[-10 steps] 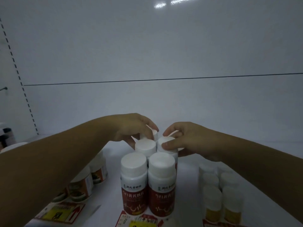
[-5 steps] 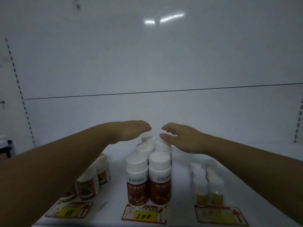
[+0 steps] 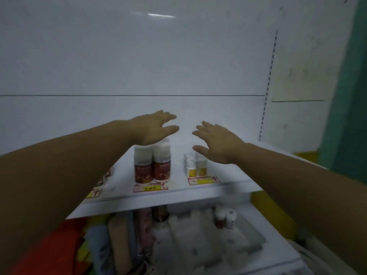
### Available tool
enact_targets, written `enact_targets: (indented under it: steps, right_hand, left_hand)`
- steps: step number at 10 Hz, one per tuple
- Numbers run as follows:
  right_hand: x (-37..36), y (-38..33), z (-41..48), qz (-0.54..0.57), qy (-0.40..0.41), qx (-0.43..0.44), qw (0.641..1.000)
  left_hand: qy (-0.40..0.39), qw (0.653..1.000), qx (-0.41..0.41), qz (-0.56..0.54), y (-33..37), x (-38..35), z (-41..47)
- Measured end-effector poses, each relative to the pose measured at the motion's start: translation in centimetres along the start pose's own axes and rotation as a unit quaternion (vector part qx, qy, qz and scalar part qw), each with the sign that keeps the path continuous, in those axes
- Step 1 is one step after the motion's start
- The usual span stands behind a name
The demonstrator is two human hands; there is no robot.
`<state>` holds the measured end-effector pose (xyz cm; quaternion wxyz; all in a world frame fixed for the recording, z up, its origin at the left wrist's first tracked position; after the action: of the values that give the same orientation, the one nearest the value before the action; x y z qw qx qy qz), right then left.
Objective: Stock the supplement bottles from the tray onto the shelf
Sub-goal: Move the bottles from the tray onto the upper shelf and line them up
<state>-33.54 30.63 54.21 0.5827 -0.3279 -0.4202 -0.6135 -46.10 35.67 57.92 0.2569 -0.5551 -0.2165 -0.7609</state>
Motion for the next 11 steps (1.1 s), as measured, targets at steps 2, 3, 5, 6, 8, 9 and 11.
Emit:
enact_targets:
  steps: [2, 3, 5, 6, 8, 9, 11]
  right_hand:
    - [1.5, -2.5, -13.6, -0.041, 0.106, 0.172, 0.979]
    - [-2.3, -1.1, -17.6, -0.034, 0.03, 0.163, 0.986]
    - [-12.8, 6.2, -21.6, 0.016, -0.115, 0.006, 0.993]
    - [-18.8, 9.5, -22.9, 0.082, -0.161, -0.044, 0.983]
    - [-31.0, 15.8, -23.9, 0.241, -0.185, -0.155, 0.94]
    - [-35.5, 19.4, -22.0, 0.3, -0.147, -0.22, 0.917]
    - [-42.8, 20.4, -14.5, 0.255, -0.148, -0.15, 0.944]
  left_hand:
    - [-0.01, 0.977, -0.209, -0.032, 13.9, -7.3, -5.2]
    - [-0.056, 0.972, -0.218, -0.07, 16.6, -12.3, -6.1]
    - [-0.155, 0.969, -0.102, -0.164, 13.7, -24.8, -6.1]
    - [-0.194, 0.954, -0.004, -0.227, 10.9, -31.8, -5.3]
    - [-0.156, 0.915, 0.17, -0.331, 8.0, -42.5, -1.4]
    - [-0.065, 0.908, 0.224, -0.348, 7.4, -44.7, 2.7]
    - [-0.001, 0.889, 0.275, -0.366, 7.1, -50.2, 9.9]
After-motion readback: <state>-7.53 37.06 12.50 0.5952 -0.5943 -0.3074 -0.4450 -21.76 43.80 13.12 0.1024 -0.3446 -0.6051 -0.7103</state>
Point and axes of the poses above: each hand's wrist, its own z-axis towards the middle knuckle, its own x-axis out of the back of the hand, y = z × x, the point moved 10 cm from there along z, towards the middle knuckle, and after that the axes turned 6 degrees about -x, right-handed, at the moved point
